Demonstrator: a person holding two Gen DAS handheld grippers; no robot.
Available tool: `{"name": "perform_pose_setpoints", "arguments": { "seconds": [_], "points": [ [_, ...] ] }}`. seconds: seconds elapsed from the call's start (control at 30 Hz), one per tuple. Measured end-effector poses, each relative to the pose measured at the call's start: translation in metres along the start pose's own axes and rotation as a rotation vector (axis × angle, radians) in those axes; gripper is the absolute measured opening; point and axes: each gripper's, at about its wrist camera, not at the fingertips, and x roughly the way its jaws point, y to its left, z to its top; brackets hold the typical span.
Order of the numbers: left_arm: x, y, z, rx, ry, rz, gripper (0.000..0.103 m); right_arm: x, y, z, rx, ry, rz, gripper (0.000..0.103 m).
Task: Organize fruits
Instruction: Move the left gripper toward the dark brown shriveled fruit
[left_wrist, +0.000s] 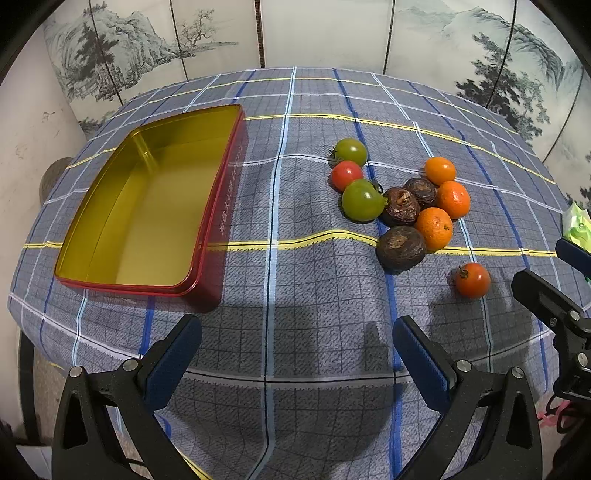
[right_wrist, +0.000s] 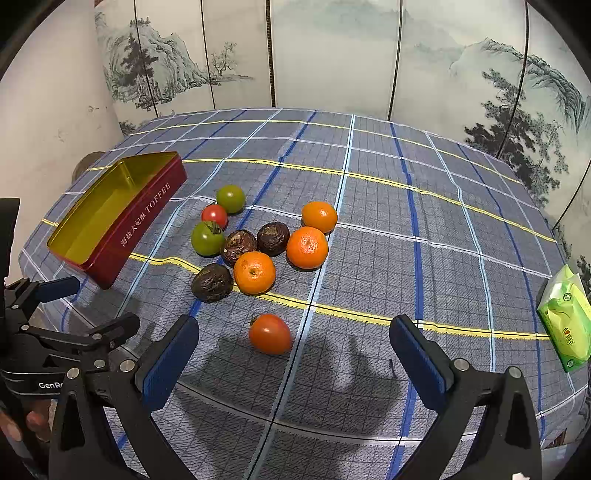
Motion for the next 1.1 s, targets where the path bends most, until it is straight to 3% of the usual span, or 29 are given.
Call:
{"name": "perform_pose_setpoints", "arguments": {
  "seconds": [0.23,0.4,0.67,0.8,0.97,1.1],
  "points": [
    [0.001,0.000,0.000,0.000,0.007,0.006,0.102,0.002,0.000,-0.002,0.001,0.003,0.001,0.102],
    [0.004,0.000,0.000,-0.022,-0.030,-0.033,0.102,0.005,-0.003,-0.004,0.007,0.012,0.000,0.102],
    [0.007,-0.002,0.000,-0.023,-0.006,-0.042,0.102,0.006,-0.009,-0.006,0.025,0.033,0.001,0.102],
    [0.007,-0.002,0.000,-0.007,-0.003,-0.015,0.102,0.007,-0.012,-0.007,0.031,0.039,-0.001,0.102],
    [0.008,-0.006,0.001,-0.031,0.004,-0.078,0.102,0.009,-0.019,-0.012,0.036,0.056,-0.014,0.102],
    [0.010,-0.010,0.004,-0.016,0.003,-0.088,0.102,0.012,-0.026,-0.018,0.058,0.070,-0.013,0.102]
  ]
}}
